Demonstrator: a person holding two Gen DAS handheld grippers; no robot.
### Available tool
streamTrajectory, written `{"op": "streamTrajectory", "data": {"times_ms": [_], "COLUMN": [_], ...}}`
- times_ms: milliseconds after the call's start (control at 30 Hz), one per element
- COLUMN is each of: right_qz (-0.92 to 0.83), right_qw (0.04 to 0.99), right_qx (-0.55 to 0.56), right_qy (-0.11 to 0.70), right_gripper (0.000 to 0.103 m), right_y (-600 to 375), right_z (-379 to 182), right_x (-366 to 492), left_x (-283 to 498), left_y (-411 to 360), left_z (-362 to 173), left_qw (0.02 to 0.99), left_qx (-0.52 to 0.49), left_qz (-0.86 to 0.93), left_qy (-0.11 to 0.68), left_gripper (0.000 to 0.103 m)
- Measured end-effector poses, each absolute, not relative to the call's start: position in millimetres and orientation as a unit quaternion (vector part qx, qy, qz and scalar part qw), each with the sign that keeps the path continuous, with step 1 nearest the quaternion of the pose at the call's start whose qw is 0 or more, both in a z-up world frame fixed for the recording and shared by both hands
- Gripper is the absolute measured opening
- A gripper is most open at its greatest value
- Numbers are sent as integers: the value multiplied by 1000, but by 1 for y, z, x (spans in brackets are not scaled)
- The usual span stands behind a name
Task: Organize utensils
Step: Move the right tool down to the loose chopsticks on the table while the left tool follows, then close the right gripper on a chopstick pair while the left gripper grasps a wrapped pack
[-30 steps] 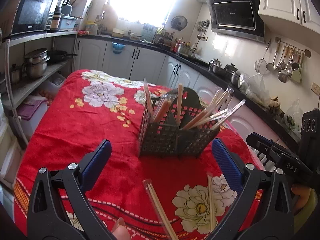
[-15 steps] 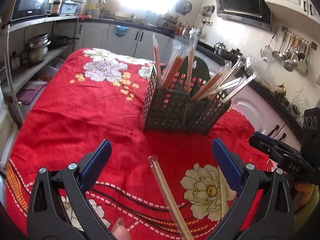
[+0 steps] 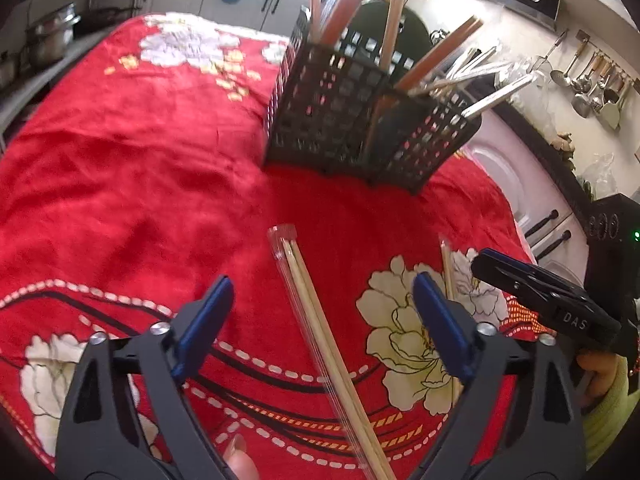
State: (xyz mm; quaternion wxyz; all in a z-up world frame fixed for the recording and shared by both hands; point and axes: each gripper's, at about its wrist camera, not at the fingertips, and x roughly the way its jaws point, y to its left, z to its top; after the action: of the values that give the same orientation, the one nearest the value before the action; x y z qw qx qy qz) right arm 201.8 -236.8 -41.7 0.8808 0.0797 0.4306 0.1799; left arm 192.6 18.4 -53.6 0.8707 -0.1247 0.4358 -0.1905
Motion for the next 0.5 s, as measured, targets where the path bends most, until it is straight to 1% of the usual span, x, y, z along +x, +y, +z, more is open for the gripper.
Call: {"op": "streamTrajectory", "data": {"times_ms": [67,300,500], "right_qz": [175,170,168], "right_qw": [875,853,850], "right_qx": [81,110,116], "right_qy": [444,481,485], "right_gripper": [55,49,43], "right_y": [-236,-240,-241], "right_z": [-48,-66,-69], "right_x": [208,227,236], "left_x": [196,212,228], "left_y": [16,9,3], "left_z": [-58,-65,-66], "left_qw": [864,857,859], "left_qx": [-125,-116,-92], "left_qz": [-191,-188,-179], "left_qy": [448,465,471], "left_gripper": [70,69,62]}}
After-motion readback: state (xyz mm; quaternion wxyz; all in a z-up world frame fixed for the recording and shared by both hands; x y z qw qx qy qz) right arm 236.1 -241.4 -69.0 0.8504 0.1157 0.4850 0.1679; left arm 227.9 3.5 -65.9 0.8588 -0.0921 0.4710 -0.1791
